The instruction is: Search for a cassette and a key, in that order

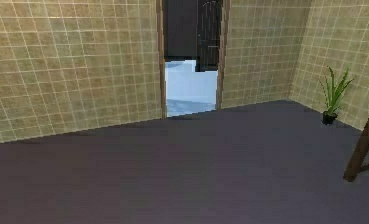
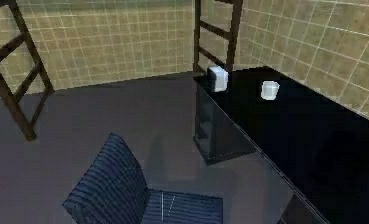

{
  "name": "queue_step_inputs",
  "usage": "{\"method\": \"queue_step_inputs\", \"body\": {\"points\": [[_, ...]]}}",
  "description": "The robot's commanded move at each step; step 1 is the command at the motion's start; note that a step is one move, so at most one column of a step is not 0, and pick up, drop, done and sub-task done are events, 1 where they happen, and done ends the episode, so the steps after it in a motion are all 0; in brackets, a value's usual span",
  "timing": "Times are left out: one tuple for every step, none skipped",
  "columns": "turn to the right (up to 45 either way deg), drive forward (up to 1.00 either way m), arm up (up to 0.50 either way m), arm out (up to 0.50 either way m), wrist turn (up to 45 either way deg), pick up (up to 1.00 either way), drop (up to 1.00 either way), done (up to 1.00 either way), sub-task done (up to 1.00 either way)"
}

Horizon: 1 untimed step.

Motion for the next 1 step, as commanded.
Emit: {"method": "queue_step_inputs", "body": {"points": [[0.0, 1.0, 0.0, 0.0, 0.0, 0.0, 0.0, 0.0, 0.0]]}}
